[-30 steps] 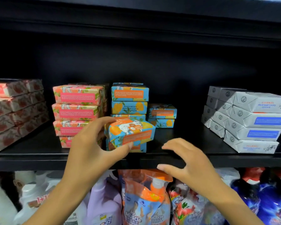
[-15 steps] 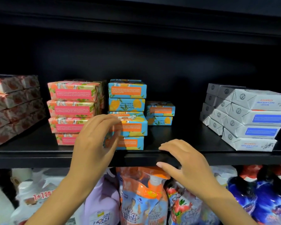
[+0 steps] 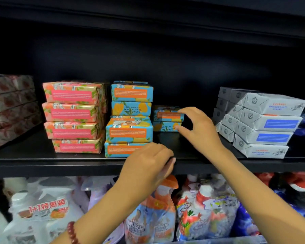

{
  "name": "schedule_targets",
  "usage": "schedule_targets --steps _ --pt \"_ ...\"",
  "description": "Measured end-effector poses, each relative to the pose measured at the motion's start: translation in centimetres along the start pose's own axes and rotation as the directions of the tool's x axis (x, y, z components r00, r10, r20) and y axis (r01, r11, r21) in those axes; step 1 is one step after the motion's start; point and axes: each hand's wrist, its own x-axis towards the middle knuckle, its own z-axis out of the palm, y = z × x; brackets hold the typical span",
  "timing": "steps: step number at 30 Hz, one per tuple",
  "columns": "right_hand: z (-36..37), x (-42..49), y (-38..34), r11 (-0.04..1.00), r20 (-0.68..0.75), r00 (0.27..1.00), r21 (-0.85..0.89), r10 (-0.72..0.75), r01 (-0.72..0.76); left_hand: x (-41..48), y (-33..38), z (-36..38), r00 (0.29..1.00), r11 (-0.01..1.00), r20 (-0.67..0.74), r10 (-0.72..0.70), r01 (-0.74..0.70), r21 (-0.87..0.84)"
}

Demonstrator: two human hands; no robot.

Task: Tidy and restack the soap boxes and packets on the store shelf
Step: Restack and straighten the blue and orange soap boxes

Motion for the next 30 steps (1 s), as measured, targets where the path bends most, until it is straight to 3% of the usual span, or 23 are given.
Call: schedule_targets --steps 6,13,17,21,24,26,28,30 --pt "2.3 3.9 1.2 0.965 0.148 0.988 -0.26 0.05 -0.01 -0.4 -0.3 1.6 1.0 1.0 -0.011 -0.022 0.023 0.003" --pt "3.1 4.0 1.0 0.907 0.039 0.998 -0.418 -0.048 0.059 -0.3 -0.4 1.5 0.999 0.998 0.0 -0.041 0.041 -0.051" --pt "2.3 3.6 1.0 0.92 0.008 0.995 -0.382 -0.095 0.091 -0.4 -0.4 1.5 0.999 0.997 0.011 -0.051 0.051 -0.057" --pt "0.3 1.8 1.4 0.964 0.074 0.994 -0.247 -0.079 0.095 -0.4 -0.5 1.2 0.999 0.997 0.041 -0.032 0.035 -0.073" --pt "-1.2 -1.2 1.2 0.984 -0.008 0.989 -0.101 -0.146 0.145 -0.5 -0.2 0.9 0.997 0.99 0.028 -0.066 0.068 -0.121" --pt "-1.7 -3.5 0.9 0.982 -0.121 0.977 -0.094 -0.174 0.163 -0.6 0.3 0.3 0.973 0.917 -0.053 -0.225 0.192 -0.35" --pt "-2.0 -5.5 0.3 0.975 -0.284 0.935 -0.124 -0.214 0.186 -0.5 0.9 -0.6 0.891 0.719 -0.063 -0.45 0.32 -0.617" --pt "-2.5 -7.0 -0.4 0.948 -0.419 0.851 -0.188 -0.315 0.258 0.3 1.6 -1.5 0.799 0.494 0.064 -0.598 0.43 -0.756"
